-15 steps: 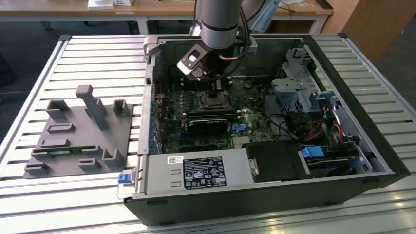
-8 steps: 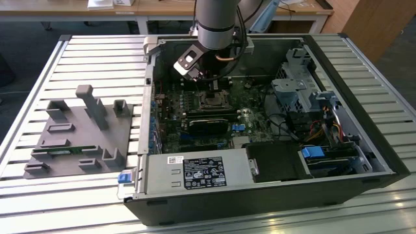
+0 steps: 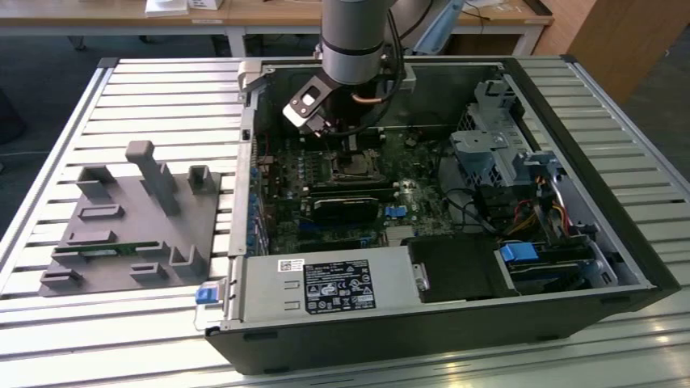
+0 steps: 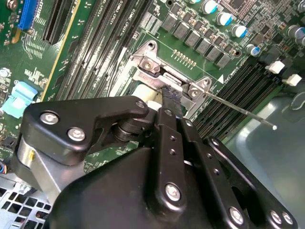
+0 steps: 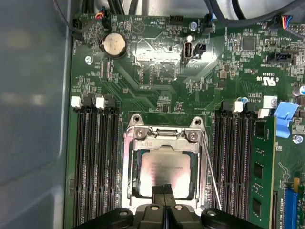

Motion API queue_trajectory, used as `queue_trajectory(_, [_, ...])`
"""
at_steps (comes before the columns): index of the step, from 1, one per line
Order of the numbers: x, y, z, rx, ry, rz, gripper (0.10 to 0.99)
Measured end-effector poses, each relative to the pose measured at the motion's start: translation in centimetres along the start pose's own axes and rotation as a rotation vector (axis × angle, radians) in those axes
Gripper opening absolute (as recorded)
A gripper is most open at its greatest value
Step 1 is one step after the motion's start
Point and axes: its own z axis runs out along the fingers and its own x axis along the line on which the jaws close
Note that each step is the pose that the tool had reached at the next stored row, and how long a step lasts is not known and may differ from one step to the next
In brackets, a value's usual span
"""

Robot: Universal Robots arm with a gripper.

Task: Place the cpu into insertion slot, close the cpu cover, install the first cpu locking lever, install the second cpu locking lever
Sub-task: 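Close the cpu cover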

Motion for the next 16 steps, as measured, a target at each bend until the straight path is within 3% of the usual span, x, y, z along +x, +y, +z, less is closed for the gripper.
queue_trajectory(10, [0.0,-0.03,0.46,0.001,-0.0001,0.0,0.106])
queue_trajectory(16, [0.01,-0.03,-0.09,0.001,0.0,0.0,0.106])
